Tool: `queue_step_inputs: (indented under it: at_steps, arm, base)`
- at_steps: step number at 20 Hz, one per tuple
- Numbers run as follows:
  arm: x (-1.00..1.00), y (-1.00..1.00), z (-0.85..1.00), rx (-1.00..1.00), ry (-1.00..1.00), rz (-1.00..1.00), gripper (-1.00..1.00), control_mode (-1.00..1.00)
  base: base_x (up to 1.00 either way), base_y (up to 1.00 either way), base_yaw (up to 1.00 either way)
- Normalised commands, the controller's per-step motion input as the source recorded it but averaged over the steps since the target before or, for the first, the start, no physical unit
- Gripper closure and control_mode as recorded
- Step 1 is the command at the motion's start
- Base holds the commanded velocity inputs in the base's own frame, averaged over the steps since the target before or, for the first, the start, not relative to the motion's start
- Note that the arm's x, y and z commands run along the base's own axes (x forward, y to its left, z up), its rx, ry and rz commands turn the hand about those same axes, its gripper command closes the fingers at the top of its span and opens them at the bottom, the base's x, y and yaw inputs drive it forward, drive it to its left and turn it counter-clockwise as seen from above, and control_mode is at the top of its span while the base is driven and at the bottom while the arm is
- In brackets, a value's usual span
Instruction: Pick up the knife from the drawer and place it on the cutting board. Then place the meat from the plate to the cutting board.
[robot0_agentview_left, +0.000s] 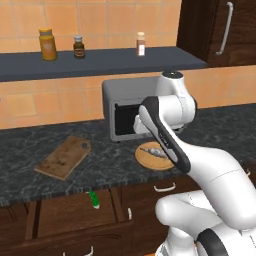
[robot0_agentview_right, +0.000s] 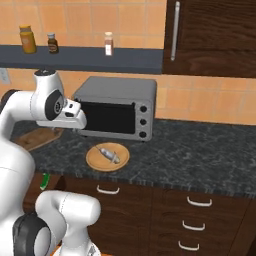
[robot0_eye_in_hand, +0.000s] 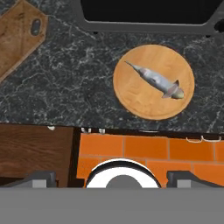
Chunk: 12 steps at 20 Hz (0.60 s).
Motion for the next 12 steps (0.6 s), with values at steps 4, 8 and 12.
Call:
queue_step_inputs:
  at_steps: [4, 8, 12]
  arm:
    - [0.0, 0.0, 0.0, 0.0, 0.0, 0.0, -1.0, 1.0]
    - [0.01, 0.02, -0.03, 0.0, 0.0, 0.0, -1.0, -1.0]
    - [0.09, 0.66, -0.46, 0.0, 0.0, 0.07, -1.0, -1.0]
  base:
    - [0.0, -0.46, -0.03]
    - [0.0, 0.0, 0.0]
    - [0.0, 0.0, 0.0]
